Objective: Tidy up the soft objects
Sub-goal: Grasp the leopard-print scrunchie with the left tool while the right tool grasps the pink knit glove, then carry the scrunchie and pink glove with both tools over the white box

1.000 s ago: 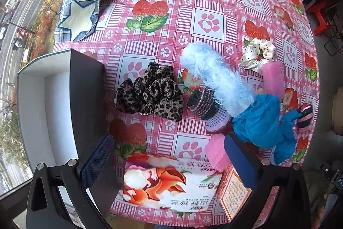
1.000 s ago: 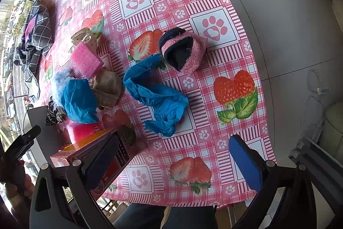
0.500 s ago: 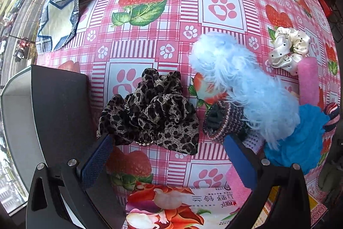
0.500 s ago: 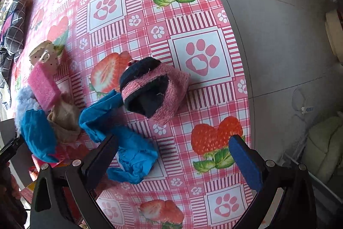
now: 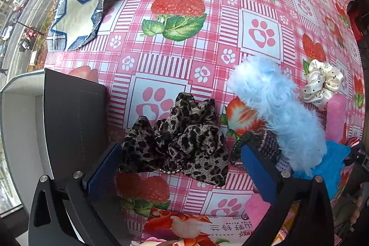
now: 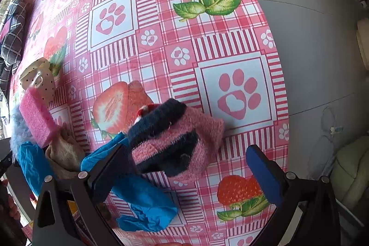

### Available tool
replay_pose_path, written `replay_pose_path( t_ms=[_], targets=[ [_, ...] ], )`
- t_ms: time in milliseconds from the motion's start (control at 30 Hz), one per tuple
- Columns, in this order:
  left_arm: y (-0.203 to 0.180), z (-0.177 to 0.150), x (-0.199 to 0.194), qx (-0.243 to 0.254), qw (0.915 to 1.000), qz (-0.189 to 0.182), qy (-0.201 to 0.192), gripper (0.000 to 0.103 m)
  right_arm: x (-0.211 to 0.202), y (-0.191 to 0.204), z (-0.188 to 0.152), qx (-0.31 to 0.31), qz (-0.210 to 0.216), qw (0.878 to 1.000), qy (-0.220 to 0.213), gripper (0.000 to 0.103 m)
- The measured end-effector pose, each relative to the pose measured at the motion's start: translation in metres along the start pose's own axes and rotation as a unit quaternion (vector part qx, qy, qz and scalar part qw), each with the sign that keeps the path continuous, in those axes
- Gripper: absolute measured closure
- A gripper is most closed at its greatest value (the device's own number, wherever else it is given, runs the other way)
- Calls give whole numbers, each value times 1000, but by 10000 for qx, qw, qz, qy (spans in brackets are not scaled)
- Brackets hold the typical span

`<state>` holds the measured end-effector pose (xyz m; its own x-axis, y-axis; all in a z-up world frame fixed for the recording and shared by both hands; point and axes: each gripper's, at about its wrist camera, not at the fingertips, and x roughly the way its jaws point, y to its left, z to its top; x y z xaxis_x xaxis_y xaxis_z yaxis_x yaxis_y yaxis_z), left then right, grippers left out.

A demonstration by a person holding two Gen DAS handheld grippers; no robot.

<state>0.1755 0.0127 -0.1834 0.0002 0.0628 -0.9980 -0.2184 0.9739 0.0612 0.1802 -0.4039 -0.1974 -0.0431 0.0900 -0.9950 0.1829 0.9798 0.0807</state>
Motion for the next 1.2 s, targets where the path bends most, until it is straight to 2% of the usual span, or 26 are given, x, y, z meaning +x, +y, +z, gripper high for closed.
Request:
replay_pose_path(
  t_ms=[67,100,133,200,233,300,367,433,467,500,567,600,633,667,833,1000,1200],
  targets=[
    [2,0,7,14,10000,67,50,0,3,1,10,84,-29,10000,41,4],
    [2,0,10,18,9999,77,71,0,4,0,14,153,-28,9999,72,15],
    [2,1,15,23,9999,90,105,0,7,-2,15,234,31,9996,138,20],
    [-1,4,26,70,9997,97,222,0,18,-7,21,379,198,9986,303,24],
    [-3,5,30,99,9995,125,260,0,19,-7,21,354,162,9988,284,25],
    [-5,6,40,137,9992,186,340,1,20,-4,21,223,76,9993,279,35],
    [-6,8,47,148,9985,244,460,10,20,0,20,109,67,9996,256,46],
    [-6,8,50,101,9984,248,506,12,17,-1,19,124,174,9995,218,56],
    [-5,8,50,92,9984,185,519,18,15,-3,19,157,211,9995,191,63],
    [-5,9,48,87,9986,126,502,24,12,-7,18,211,253,9993,165,64],
    [-10,11,41,139,9989,148,431,54,5,-10,19,347,352,9987,133,65],
    [-10,11,38,173,9989,178,388,54,3,-13,19,395,394,9984,113,65],
    [-10,12,33,176,9992,185,302,58,0,-16,19,444,437,9980,91,65],
    [-11,11,27,182,9995,153,212,75,-3,-21,17,498,500,9975,64,65],
    [-26,0,-19,231,9994,119,-206,76,-21,-32,0,591,695,9958,-48,65],
    [-51,-16,-70,526,9960,-82,-725,76,-50,-36,-16,529,804,9951,-224,65],
    [-110,-56,-125,1099,9872,-382,-1089,76,-79,-28,-43,363,774,9958,-342,65]
  ],
)
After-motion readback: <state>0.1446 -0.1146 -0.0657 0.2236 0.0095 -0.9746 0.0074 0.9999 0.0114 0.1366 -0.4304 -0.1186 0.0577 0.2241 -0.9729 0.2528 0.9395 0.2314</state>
